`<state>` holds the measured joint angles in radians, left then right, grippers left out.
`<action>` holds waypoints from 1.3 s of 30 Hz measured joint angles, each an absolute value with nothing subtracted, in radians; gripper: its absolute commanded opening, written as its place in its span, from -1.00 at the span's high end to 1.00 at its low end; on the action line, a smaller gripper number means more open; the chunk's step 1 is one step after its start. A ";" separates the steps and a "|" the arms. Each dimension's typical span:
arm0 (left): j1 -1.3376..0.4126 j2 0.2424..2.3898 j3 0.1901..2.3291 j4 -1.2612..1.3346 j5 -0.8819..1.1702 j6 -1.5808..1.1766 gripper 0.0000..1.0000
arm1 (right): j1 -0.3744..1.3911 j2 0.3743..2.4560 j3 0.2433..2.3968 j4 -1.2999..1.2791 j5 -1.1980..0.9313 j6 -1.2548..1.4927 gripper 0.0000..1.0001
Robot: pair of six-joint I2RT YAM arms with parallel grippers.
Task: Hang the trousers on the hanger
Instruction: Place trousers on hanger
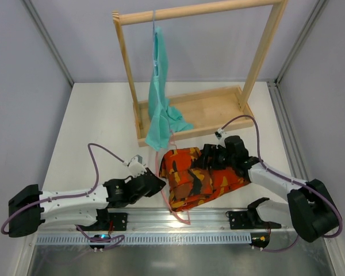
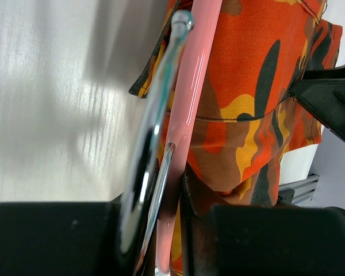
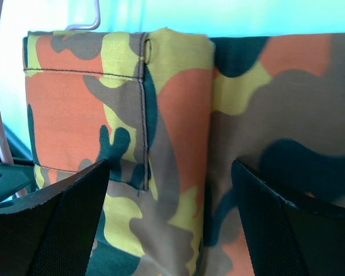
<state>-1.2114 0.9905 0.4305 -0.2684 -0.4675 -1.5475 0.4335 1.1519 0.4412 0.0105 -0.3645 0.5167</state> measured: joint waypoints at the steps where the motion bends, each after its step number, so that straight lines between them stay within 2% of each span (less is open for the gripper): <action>1: -1.210 0.990 0.426 -0.263 -0.467 -1.549 0.99 | 0.434 1.184 0.441 0.035 -0.388 0.512 -0.72; 3: -1.209 0.990 0.421 -0.257 -0.467 -1.550 0.99 | 0.433 1.232 0.441 0.081 -0.424 0.506 -0.44; 4: -1.209 0.991 0.419 -0.255 -0.467 -1.551 0.99 | 0.433 1.250 0.442 0.101 -0.441 0.504 -0.23; 5: -1.209 0.992 0.418 -0.250 -0.467 -1.553 0.99 | 0.433 1.267 0.443 0.118 -0.457 0.505 0.09; 6: -1.209 0.993 0.415 -0.244 -0.466 -1.556 0.99 | 0.433 1.281 0.444 0.135 -0.471 0.505 0.55; 7: -1.209 0.994 0.410 -0.236 -0.466 -1.560 0.99 | 0.433 1.294 0.446 0.154 -0.482 0.512 0.79; 8: -1.209 0.995 0.403 -0.230 -0.467 -1.564 0.99 | 0.432 1.299 0.447 0.167 -0.493 0.525 0.92; 12: -1.216 0.994 0.392 -0.224 -0.475 -1.586 0.99 | 0.433 1.233 0.447 0.179 -0.494 0.569 0.92; 19: -1.240 0.970 0.392 -0.239 -0.496 -1.621 0.99 | 0.371 0.955 0.441 0.104 -0.370 0.588 0.92; 28: -1.243 0.984 0.370 -0.200 -0.502 -1.643 0.99 | 0.351 0.914 0.285 0.081 -0.228 0.680 0.92; 33: -1.235 0.966 0.262 -0.053 -0.503 -1.674 1.00 | 0.313 0.925 0.281 0.077 -0.228 0.685 0.92; 39: -1.236 0.911 0.241 -0.047 -0.497 -1.703 0.99 | 0.276 0.855 0.271 0.007 -0.204 0.724 0.92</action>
<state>-1.2362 0.9112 0.2413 -0.0471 -0.4969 -1.7031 0.2764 0.8551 0.2714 0.0074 -0.2039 0.7238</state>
